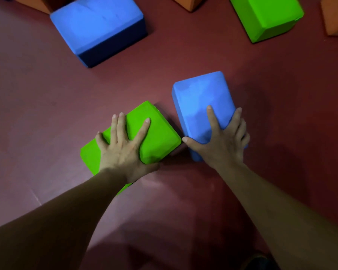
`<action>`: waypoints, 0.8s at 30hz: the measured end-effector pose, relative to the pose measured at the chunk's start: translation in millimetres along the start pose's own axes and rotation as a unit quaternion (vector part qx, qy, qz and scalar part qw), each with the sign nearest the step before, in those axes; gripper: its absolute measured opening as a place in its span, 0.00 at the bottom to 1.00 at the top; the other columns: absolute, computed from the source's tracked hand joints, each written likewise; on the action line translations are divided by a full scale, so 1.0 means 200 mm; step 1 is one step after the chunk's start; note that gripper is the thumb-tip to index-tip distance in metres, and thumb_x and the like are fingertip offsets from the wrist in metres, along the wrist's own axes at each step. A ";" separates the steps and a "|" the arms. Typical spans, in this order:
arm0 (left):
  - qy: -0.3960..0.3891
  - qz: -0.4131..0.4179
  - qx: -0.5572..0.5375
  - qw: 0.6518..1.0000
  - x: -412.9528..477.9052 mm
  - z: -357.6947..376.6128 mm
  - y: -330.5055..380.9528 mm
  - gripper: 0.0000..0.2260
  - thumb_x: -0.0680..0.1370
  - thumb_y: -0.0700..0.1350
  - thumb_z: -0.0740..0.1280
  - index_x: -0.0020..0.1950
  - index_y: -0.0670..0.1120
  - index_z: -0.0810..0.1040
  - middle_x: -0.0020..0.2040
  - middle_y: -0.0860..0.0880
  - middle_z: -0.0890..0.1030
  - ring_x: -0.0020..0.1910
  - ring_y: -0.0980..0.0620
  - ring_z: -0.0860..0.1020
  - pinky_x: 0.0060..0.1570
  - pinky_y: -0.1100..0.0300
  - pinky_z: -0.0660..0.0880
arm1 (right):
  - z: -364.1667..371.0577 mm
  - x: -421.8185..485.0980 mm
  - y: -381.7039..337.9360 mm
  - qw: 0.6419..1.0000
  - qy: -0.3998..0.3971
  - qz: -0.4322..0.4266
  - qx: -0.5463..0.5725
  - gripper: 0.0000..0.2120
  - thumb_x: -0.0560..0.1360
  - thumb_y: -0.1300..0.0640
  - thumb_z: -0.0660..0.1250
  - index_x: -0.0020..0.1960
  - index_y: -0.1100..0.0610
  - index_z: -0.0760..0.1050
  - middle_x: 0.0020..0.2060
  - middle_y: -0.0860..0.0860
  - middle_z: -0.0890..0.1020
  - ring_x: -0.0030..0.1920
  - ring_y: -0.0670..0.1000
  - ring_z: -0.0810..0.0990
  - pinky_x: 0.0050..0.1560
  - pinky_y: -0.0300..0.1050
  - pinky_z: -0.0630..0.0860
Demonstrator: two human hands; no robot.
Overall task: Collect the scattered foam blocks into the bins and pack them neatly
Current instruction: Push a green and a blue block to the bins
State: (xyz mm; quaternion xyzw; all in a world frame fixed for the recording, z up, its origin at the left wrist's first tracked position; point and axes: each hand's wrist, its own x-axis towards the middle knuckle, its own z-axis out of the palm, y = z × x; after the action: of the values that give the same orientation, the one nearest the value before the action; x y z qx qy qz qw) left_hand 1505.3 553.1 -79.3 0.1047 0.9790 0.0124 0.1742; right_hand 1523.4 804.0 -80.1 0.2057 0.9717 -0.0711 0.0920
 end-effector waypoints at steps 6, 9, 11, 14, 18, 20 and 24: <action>-0.008 -0.151 -0.098 0.984 0.03 -0.09 0.07 0.58 0.53 0.84 0.61 0.79 0.68 0.45 0.76 0.38 0.55 0.75 0.38 0.56 0.68 0.32 0.58 | -0.10 -0.05 -0.02 0.995 -0.046 0.075 0.054 0.53 0.59 0.20 0.65 0.79 0.32 0.50 0.79 0.65 0.51 0.71 0.68 0.60 0.68 0.67 0.60; -0.002 -0.231 -0.169 0.958 0.00 -0.21 0.15 0.58 0.52 0.82 0.63 0.79 0.68 0.49 0.73 0.39 0.59 0.73 0.38 0.59 0.69 0.31 0.59 | -0.23 -0.14 0.00 0.981 -0.078 0.129 0.120 0.52 0.61 0.21 0.67 0.78 0.30 0.48 0.79 0.61 0.49 0.73 0.67 0.57 0.71 0.66 0.56; 0.014 -0.254 -0.199 0.946 -0.01 -0.32 0.22 0.57 0.52 0.82 0.64 0.79 0.69 0.50 0.72 0.39 0.61 0.72 0.38 0.60 0.69 0.33 0.60 | -0.35 -0.20 0.03 0.972 -0.087 0.154 0.155 0.51 0.61 0.20 0.66 0.77 0.29 0.46 0.79 0.61 0.48 0.74 0.66 0.56 0.72 0.66 0.55; 0.016 -0.235 -0.213 0.948 -0.06 -0.54 0.35 0.58 0.51 0.83 0.63 0.78 0.69 0.49 0.71 0.40 0.61 0.73 0.38 0.60 0.68 0.35 0.61 | -0.59 -0.33 0.09 0.963 -0.080 0.181 0.184 0.51 0.61 0.20 0.66 0.77 0.27 0.45 0.80 0.60 0.47 0.75 0.65 0.55 0.73 0.65 0.54; -0.010 -0.158 -0.208 0.965 -0.13 -0.92 0.56 0.58 0.51 0.84 0.63 0.79 0.69 0.49 0.71 0.40 0.61 0.73 0.39 0.59 0.69 0.36 0.60 | -0.94 -0.50 0.18 0.943 -0.041 0.257 0.208 0.52 0.59 0.19 0.64 0.76 0.26 0.44 0.81 0.58 0.48 0.75 0.64 0.56 0.72 0.64 0.56; -0.014 -0.121 -0.212 0.970 -0.17 -1.14 0.66 0.59 0.51 0.84 0.62 0.79 0.68 0.49 0.74 0.39 0.60 0.75 0.39 0.58 0.69 0.36 0.58 | -1.12 -0.62 0.22 0.924 -0.010 0.310 0.225 0.52 0.58 0.18 0.62 0.77 0.26 0.45 0.80 0.58 0.51 0.74 0.64 0.58 0.71 0.63 0.57; -0.030 0.011 -0.201 0.979 -0.33 -1.50 0.91 0.59 0.54 0.83 0.64 0.79 0.68 0.43 0.78 0.38 0.56 0.79 0.41 0.54 0.72 0.34 0.54 | -1.42 -0.98 0.28 0.880 0.085 0.402 0.237 0.52 0.58 0.18 0.63 0.78 0.28 0.50 0.78 0.59 0.56 0.71 0.65 0.62 0.69 0.63 0.60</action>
State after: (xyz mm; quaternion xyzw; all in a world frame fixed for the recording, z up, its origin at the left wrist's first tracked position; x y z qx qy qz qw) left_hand 1499.2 721.0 236.7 0.0788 0.9496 0.2078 0.2211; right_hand 1679.8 829.5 230.5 0.5997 0.7636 -0.2382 -0.0214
